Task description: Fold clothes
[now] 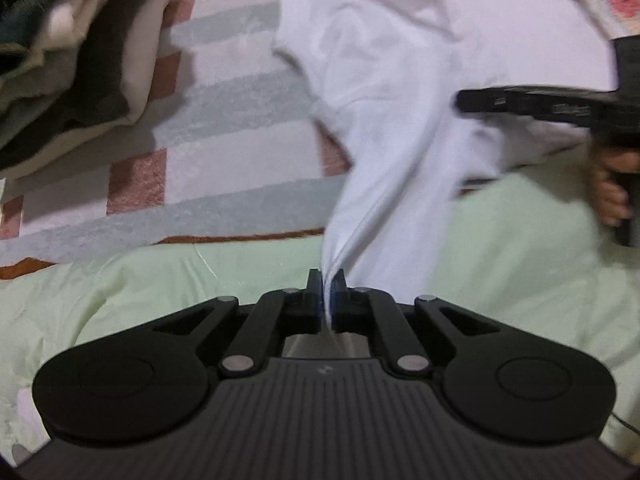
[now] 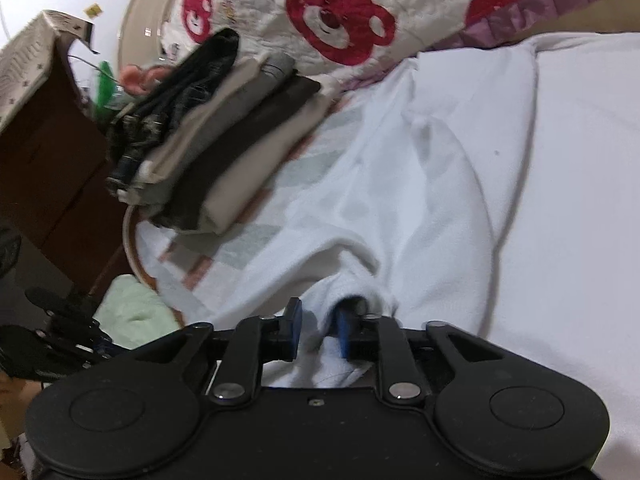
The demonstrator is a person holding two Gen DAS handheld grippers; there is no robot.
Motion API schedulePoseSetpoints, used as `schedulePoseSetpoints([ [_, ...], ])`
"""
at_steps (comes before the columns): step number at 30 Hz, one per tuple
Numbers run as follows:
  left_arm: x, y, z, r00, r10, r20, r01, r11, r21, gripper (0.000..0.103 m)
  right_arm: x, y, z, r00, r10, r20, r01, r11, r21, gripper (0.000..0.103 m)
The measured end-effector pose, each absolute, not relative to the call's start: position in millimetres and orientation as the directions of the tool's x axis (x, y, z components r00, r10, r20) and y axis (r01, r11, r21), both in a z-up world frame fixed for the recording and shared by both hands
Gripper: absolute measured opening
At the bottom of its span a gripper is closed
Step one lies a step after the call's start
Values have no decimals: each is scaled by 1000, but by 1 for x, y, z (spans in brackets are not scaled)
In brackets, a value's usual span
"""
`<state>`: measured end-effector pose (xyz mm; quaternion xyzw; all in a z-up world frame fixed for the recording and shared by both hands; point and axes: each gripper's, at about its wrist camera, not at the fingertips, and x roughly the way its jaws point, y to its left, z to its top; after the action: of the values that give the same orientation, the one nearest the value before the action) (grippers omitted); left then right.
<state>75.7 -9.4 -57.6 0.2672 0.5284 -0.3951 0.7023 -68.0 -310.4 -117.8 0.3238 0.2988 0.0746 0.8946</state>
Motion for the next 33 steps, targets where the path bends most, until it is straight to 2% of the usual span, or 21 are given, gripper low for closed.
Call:
schedulePoseSetpoints([
  [6,28,46,42,8,-355,-935,784,583,-214,3,-99,-303,-87,786,488,-380,-79,688,722,6],
  [9,-9,80,63,-43,-360,-932,718,637,-280,3,-114,-298,-71,760,564,-323,-145,632,762,6],
  [13,-65,107,46,-183,-319,-930,673,649,-355,3,-123,-255,-73,606,685,-404,-172,609,775,6],
  [15,-80,105,28,-235,-306,-923,662,645,-382,3,-129,-234,-86,553,686,-473,-145,638,756,7],
  [19,-110,100,-7,-337,-280,-899,636,637,-436,3,-144,-204,-110,484,625,-613,-118,740,662,7],
  [24,-119,86,-43,-394,-229,-890,623,645,-442,3,-164,-210,-107,475,607,-637,-124,763,634,7],
  [28,-117,83,-78,-407,-172,-897,575,715,-398,3,-168,-199,-107,453,537,-712,-174,836,520,7],
  [33,-122,81,-95,-411,-157,-898,535,756,-377,3,-174,-186,-98,427,436,-792,-274,897,346,7],
])
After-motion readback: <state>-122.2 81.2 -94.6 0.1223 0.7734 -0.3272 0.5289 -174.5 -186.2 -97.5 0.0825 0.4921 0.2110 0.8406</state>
